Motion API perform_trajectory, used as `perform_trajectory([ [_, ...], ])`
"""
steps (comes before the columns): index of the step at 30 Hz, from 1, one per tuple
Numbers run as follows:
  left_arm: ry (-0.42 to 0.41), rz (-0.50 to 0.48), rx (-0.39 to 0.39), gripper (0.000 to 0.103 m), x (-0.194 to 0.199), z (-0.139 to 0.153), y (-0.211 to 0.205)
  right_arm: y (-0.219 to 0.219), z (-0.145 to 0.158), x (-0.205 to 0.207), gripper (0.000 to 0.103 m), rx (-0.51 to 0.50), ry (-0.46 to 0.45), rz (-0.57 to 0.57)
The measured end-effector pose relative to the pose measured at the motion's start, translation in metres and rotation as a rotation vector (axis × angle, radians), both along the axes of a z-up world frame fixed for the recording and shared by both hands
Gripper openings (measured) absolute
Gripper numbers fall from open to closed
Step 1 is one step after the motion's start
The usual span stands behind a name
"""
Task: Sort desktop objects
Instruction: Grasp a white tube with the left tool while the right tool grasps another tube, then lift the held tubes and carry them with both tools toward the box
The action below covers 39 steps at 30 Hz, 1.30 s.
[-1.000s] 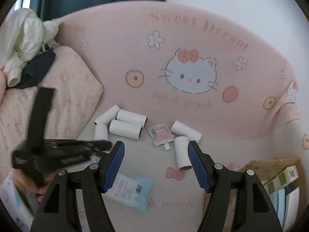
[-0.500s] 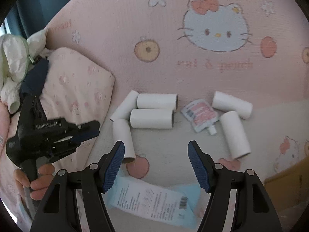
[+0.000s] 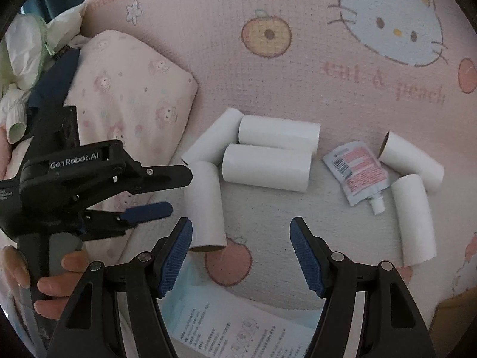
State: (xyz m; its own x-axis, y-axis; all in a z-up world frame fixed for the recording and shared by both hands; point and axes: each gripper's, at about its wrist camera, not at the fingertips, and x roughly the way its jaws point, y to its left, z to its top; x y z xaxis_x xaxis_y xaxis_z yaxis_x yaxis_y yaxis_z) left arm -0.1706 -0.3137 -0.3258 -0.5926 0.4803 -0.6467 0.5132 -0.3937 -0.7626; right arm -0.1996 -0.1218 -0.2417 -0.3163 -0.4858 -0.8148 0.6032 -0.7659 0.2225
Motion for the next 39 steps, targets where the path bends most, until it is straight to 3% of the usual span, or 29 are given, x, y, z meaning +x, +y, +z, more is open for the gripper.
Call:
perform_trajectory([
  [2, -0.008, 0.018, 0.021, 0.066, 0.001, -0.005, -0.001, -0.007, -0.005, -0.001, 0.066, 0.019, -0.007, 0.017],
  [6, -0.028, 0.064, 0.002, 0.055, -0.002, -0.009, -0.005, -0.023, -0.017, 0.000, 0.066, 0.067, -0.012, 0.064],
  [16, -0.051, 0.049, 0.030, 0.052, -0.014, -0.018, 0.004, -0.044, -0.041, -0.006, 0.066, 0.094, -0.096, 0.092],
  [19, -0.061, 0.044, 0.031, 0.045, -0.008, -0.021, 0.001, -0.048, -0.047, -0.008, 0.044, 0.076, -0.144, 0.108],
  [21, -0.059, 0.041, 0.017, 0.044, -0.008, -0.020, 0.002, -0.049, -0.049, -0.009, 0.042, 0.063, -0.164, 0.100],
  [28, -0.048, 0.026, 0.011, 0.044, -0.008, -0.017, 0.003, -0.048, -0.046, -0.010, 0.041, 0.068, -0.170, 0.107],
  [33, -0.035, -0.044, -0.006, 0.044, 0.001, -0.011, 0.003, -0.049, -0.031, -0.002, 0.040, 0.104, -0.102, 0.119],
  [39, 0.014, -0.058, 0.094, 0.044, 0.003, -0.010, 0.005, -0.043, -0.010, 0.001, 0.039, 0.141, -0.100, 0.106],
])
